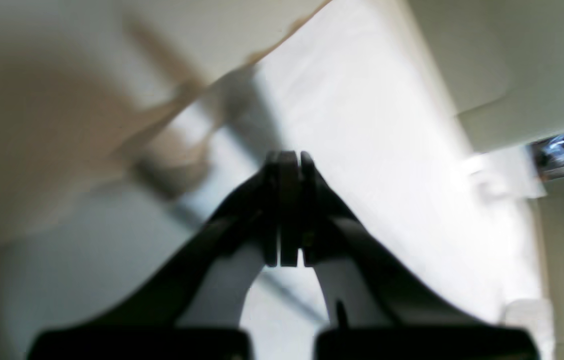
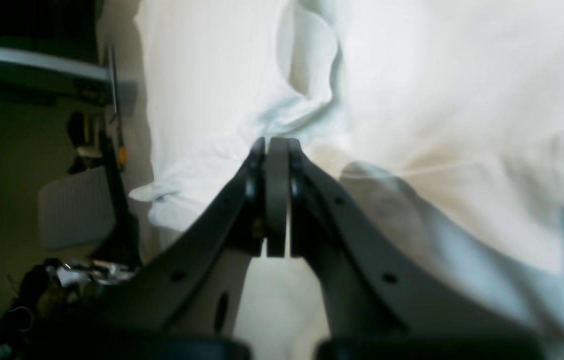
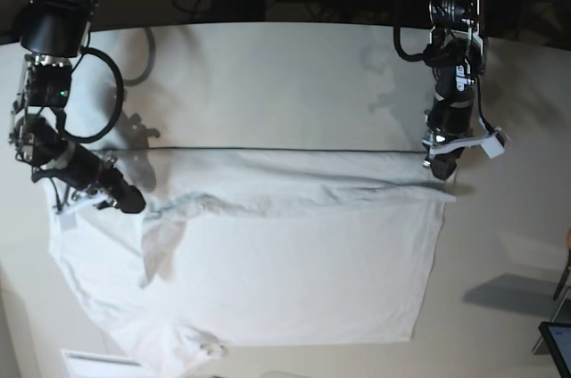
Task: Fold the T-shirt properly
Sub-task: 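Open both grippers and raise them off the folded shirt, then move both grippers back to the folded edge of the shirt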
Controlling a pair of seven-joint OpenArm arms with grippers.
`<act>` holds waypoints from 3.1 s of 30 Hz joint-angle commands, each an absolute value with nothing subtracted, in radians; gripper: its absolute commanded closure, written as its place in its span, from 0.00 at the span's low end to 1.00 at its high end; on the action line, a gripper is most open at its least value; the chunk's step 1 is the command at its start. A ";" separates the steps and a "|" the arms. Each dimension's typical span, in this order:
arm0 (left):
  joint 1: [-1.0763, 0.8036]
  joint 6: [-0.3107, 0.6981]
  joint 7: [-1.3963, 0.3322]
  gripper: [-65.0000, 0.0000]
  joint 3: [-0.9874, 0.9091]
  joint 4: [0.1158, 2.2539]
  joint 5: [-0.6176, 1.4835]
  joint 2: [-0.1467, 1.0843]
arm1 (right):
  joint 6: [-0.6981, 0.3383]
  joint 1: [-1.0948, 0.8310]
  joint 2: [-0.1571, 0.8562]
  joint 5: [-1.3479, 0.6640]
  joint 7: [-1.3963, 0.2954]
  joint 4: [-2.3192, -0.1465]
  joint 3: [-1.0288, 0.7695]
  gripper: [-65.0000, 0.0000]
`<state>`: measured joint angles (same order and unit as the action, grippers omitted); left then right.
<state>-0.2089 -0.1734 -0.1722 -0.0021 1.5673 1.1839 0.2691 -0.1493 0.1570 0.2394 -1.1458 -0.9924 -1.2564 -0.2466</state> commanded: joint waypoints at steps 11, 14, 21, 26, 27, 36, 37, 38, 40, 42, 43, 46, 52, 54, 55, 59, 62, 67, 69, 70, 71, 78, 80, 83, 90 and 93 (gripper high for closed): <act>-0.295 -0.156 -0.153 1.00 -0.058 1.687 1.165 0.282 | -0.159 0.223 0.194 -1.063 -0.951 -1.179 -0.243 1.00; -0.317 -0.156 -0.156 1.00 -0.079 1.715 1.165 0.283 | -0.159 0.251 0.171 -1.032 -0.951 -1.165 -0.243 1.00; -0.364 -0.156 -0.156 1.00 -0.130 1.722 1.164 0.283 | -0.160 0.315 0.114 -0.960 -0.951 -1.139 -0.243 1.00; -0.386 -0.156 -0.156 1.00 -0.142 1.724 1.164 0.283 | -0.159 0.358 0.079 -0.924 -0.951 -1.135 -0.243 1.00; -0.386 -0.156 -0.156 1.00 -0.142 1.724 1.164 0.283 | -0.159 0.372 0.071 -0.915 -0.951 -1.124 -0.243 1.00; -0.386 -0.156 -0.157 1.00 -0.130 1.741 1.070 0.278 | -0.163 0.461 0.064 -0.912 -0.921 -0.969 -0.240 1.00; -0.386 -0.156 -0.157 1.00 -0.130 1.750 1.038 0.277 | -0.163 0.467 0.064 -0.912 -0.915 -0.969 -0.226 1.00; -0.386 -0.156 -0.157 1.00 -0.130 1.759 1.009 0.277 | -0.163 0.476 0.064 -0.912 -0.906 -0.967 -0.206 1.00; -0.383 -0.156 -0.157 1.00 -0.130 1.776 0.974 0.275 | -0.165 0.495 0.067 -0.915 -0.888 -0.967 -0.160 1.00; -0.377 -0.156 -0.157 1.00 -0.130 1.782 0.974 0.277 | -0.166 0.512 0.068 -0.915 -0.868 -0.972 -0.122 1.00; -0.372 -0.156 -0.159 1.00 -0.131 1.784 0.974 0.278 | -0.166 0.521 0.071 -0.915 -0.855 -0.974 -0.105 1.00; -0.335 -0.156 -0.194 1.00 -0.131 1.773 0.969 0.283 | -0.220 0.533 0.107 -0.915 -0.837 -0.992 -0.076 1.00; -0.203 -0.154 -0.489 1.00 -0.139 1.698 0.966 0.294 | -0.269 0.447 0.179 -0.917 -0.837 -1.188 -0.082 1.00; -0.168 -0.154 -0.529 1.00 -0.139 1.678 0.967 0.291 | -0.268 0.414 0.196 -0.917 -0.837 -1.248 -0.082 1.00; -0.150 -0.154 -0.544 1.00 -0.134 1.669 0.970 0.291 | -0.268 0.398 0.203 -0.917 -0.837 -1.276 -0.084 1.00; -0.087 -0.154 -0.595 1.00 -0.133 1.618 0.972 0.289 | -0.268 0.343 0.219 -0.918 -0.839 -1.363 -0.105 1.00; -0.041 -0.154 -0.651 1.00 -0.133 1.563 0.974 0.285 | -0.268 0.314 0.216 -0.918 -0.845 -1.402 -0.154 1.00; -0.021 -0.156 -0.710 1.00 -0.142 1.549 0.974 0.243 | -0.268 0.309 0.216 -0.918 -0.892 -1.406 -0.222 1.00; -0.019 -0.157 -0.710 1.00 -0.143 1.540 0.974 0.228 | -0.268 0.309 0.216 -0.918 -0.897 -1.406 -0.232 1.00; -0.018 -0.157 -0.708 1.00 -0.143 1.526 0.972 0.220 | -0.268 0.309 0.219 -0.918 -0.897 -1.406 -0.231 1.00; -0.013 -0.157 -0.707 1.00 -0.143 1.511 0.972 0.219 | -0.268 0.309 0.220 -0.918 -0.897 -1.406 -0.231 1.00; 0.062 -0.157 -0.702 1.00 -0.143 1.397 0.972 0.219 | -0.268 0.288 0.222 -0.918 -0.897 -1.406 -0.231 1.00; 0.084 -0.157 -0.702 1.00 -0.143 1.397 0.972 0.219 | -0.269 0.285 0.222 -0.918 -0.895 -1.406 -0.231 1.00; 0.128 -0.157 -0.705 1.00 -0.143 1.395 0.972 0.213 | -0.269 0.263 0.222 -0.918 -0.889 -1.405 -0.231 1.00; 0.254 -0.157 -0.700 1.00 -0.143 1.218 0.966 0.205 | -0.269 0.255 0.243 -0.918 -0.895 -1.405 -0.231 1.00; 0.288 -0.157 -0.677 1.00 -0.143 1.158 0.967 0.211 | -0.269 0.237 0.257 -0.917 -0.888 -1.406 -0.232 1.00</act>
<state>0.2604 -0.1604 -0.6960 -0.1432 1.1419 0.9672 0.1989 -0.2615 0.2211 0.2459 -0.8997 -0.9009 -1.3853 -0.2272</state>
